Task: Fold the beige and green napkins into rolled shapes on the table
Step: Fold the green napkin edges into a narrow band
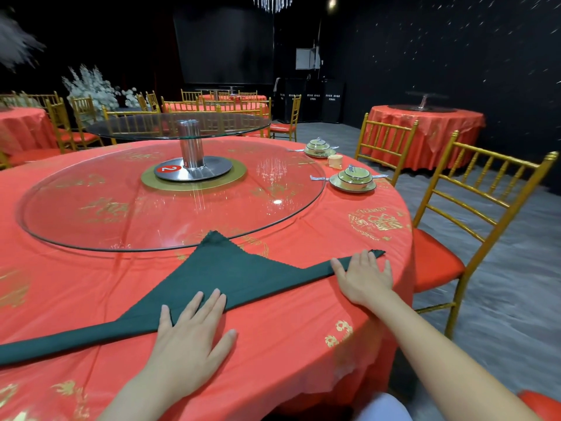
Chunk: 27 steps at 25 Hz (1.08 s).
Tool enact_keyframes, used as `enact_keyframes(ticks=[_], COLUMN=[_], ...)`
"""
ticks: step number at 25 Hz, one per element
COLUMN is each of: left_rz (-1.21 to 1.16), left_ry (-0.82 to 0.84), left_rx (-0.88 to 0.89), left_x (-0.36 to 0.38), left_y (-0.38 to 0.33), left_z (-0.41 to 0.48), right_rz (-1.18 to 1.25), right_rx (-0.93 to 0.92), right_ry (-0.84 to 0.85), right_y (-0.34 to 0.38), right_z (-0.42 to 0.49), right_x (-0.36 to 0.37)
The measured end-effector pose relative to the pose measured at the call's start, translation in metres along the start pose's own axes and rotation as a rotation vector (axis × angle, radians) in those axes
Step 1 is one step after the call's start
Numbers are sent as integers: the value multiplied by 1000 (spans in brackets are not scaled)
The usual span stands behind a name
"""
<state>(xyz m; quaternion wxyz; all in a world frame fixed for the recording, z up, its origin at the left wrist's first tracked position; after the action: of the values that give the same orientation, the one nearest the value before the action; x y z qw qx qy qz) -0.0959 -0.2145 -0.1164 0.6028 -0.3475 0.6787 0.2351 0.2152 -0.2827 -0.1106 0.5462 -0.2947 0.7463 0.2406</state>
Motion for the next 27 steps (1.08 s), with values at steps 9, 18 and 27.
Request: enact_keyframes(ticks=[9,18,27], left_rz=[40,-22,-58], left_ry=[62,44,83], left_rx=[-3,17,-192], left_x=[-5,-3,-6], left_y=[0,16,87], left_z=[-3,-10,-43], right_rz=[-64,-125,-72], right_rx=[-563,-902,-908], right_ry=[-226,-142,-104], right_y=[100,137,131], right_z=[-69,-97,-97], right_x=[10,40,38])
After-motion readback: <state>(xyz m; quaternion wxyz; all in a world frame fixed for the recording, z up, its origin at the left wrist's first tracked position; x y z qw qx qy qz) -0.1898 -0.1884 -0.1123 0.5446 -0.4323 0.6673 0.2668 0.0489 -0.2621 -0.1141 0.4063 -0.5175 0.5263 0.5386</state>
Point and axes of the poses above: each hand's wrist, its own z-axis towards the middle knuckle, its own x-axis out of the palm, y = z × x, the point moved 1 cm from there along z, towards the middle knuckle, and after that the axes turned 11 degrees about y, right-handed, at the moved point
